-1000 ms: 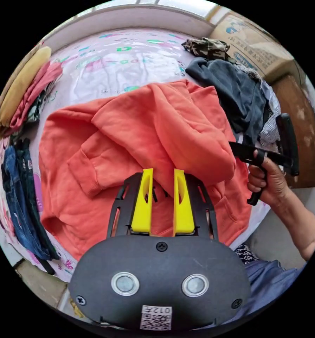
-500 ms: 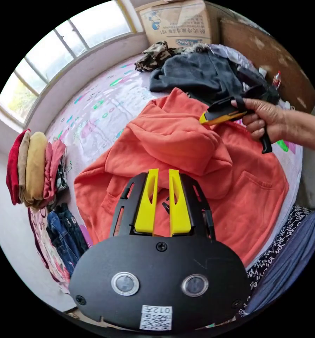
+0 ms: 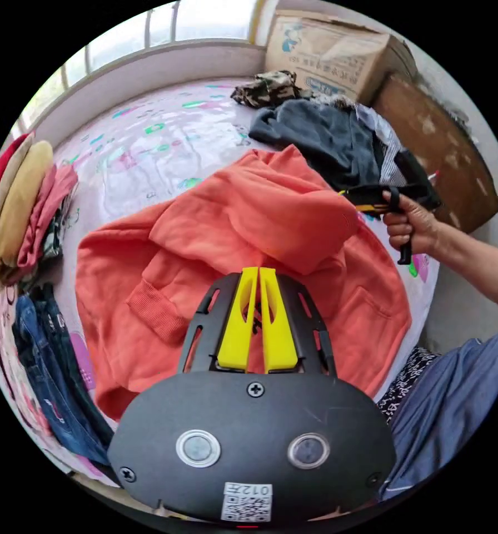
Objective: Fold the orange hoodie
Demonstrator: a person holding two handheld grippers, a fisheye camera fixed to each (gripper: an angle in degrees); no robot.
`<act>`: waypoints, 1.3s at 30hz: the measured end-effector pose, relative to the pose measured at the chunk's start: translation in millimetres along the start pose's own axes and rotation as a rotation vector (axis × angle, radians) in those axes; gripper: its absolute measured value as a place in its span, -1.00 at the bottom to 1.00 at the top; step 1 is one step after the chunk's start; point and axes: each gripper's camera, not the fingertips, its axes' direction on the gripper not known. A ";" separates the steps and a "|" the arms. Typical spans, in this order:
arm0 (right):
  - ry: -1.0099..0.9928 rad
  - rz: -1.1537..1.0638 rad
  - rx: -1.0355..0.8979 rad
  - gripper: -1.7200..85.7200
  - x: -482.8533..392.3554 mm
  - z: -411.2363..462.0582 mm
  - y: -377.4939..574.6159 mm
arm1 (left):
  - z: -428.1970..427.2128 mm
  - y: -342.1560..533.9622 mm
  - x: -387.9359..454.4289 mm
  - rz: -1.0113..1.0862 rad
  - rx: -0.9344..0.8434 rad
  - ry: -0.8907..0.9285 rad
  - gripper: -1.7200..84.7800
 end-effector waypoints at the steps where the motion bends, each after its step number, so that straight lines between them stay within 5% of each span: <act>1: 0.038 -0.039 -0.021 -0.94 -8.5 2.1 -1.1 | -11.3 18.6 -18.5 -0.056 0.058 0.047 -0.96; 10: 0.425 -0.312 -0.230 -0.91 -72.0 70.5 11.9 | 10.1 96.0 -104.4 -0.362 -0.040 0.137 -0.96; 16: 0.284 -0.252 -0.136 -0.84 -81.9 24.9 8.3 | -15.5 173.2 -168.5 -0.725 0.297 0.530 -0.95; 18: 0.226 -0.195 -0.057 -0.84 -78.8 -0.1 7.4 | -36.9 193.3 -174.2 -0.741 0.406 0.509 -0.95; 22: 0.304 -0.332 0.108 -0.91 -133.7 -20.0 18.2 | -68.3 153.1 -133.3 -0.460 0.339 0.275 -0.96; 28: 0.322 -0.727 -0.084 -0.95 -232.3 71.0 36.2 | -15.5 49.7 -26.4 0.026 0.088 0.094 -0.96; 34: 0.500 -0.672 -0.200 -0.96 -217.4 147.2 6.3 | 59.5 42.6 -37.8 0.081 -0.138 -0.111 -0.96; 39: 0.421 -0.592 -0.278 -0.96 -213.4 160.7 -25.4 | 72.4 49.4 -79.6 -0.009 -0.188 0.028 -0.96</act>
